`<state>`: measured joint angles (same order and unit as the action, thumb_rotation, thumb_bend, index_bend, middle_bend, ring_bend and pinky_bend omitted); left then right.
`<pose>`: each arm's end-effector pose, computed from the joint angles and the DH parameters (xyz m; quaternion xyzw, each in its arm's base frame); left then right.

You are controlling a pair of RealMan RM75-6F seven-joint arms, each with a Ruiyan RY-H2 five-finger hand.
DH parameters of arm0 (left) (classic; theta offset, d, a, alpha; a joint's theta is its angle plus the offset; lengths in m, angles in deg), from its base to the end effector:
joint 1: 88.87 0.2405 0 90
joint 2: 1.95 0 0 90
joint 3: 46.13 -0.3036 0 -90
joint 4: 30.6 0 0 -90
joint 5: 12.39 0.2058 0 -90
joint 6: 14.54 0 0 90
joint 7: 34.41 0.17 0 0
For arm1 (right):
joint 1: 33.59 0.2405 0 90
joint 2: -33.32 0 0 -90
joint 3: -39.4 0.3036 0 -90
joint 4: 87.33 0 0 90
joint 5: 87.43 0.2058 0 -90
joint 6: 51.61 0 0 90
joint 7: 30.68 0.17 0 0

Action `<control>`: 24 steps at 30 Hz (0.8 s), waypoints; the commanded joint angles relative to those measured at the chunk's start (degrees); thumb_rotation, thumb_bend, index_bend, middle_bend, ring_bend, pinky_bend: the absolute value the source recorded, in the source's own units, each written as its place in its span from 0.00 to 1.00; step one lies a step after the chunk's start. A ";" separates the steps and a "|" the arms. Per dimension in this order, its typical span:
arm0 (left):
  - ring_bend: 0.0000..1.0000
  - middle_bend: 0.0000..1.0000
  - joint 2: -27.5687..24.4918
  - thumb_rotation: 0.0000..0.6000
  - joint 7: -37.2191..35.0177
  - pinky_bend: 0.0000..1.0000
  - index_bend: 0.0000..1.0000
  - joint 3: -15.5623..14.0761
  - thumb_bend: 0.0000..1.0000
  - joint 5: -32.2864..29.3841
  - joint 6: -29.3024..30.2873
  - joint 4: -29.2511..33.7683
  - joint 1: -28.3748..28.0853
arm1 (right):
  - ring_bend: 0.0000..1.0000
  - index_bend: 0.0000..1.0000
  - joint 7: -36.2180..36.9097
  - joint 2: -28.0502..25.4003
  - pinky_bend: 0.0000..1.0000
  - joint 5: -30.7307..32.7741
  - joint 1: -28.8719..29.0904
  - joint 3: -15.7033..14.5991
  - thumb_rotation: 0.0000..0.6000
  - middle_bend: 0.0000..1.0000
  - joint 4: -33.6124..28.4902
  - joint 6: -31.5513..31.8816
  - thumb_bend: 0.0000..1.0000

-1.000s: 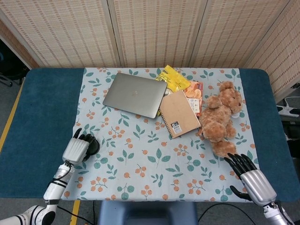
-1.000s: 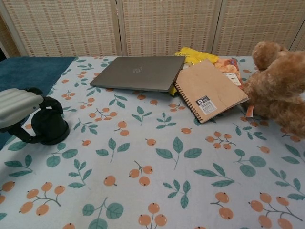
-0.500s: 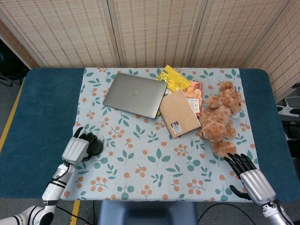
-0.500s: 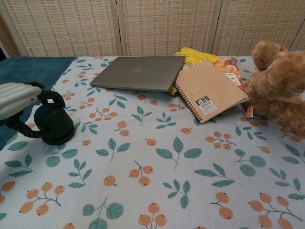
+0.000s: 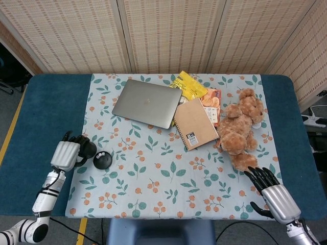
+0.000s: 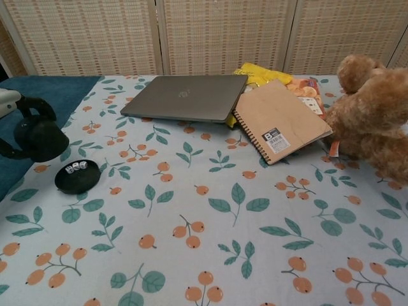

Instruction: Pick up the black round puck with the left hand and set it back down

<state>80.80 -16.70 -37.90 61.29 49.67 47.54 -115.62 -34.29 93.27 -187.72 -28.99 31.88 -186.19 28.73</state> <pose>-0.3018 0.3574 0.0521 -0.6988 -0.3356 -0.3206 0.5444 -0.3176 -0.1598 0.1462 0.7114 -0.3980 0.3428 0.4669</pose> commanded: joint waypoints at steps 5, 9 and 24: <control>0.24 0.33 3.51 1.00 -1.72 0.11 0.35 -2.89 0.41 -0.08 -3.27 -7.73 -0.22 | 0.00 0.00 0.01 0.04 0.00 0.10 -0.07 0.05 1.00 0.00 -0.01 0.08 0.23; 0.06 0.13 3.90 1.00 -0.53 0.10 0.19 -3.29 0.41 0.06 -2.95 -8.88 -0.17 | 0.00 0.00 0.00 0.06 0.00 -0.11 -0.04 0.00 1.00 0.00 0.06 0.05 0.23; 0.00 0.00 -2.35 1.00 -3.15 0.07 0.00 -3.76 0.35 4.44 4.52 0.55 2.50 | 0.00 0.00 -0.16 0.11 0.00 -0.21 -0.28 0.05 1.00 0.00 0.11 0.51 0.23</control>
<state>80.61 -19.83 -41.48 64.65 51.86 45.14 -114.25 -34.45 93.37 -187.91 -29.24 31.92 -186.09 29.22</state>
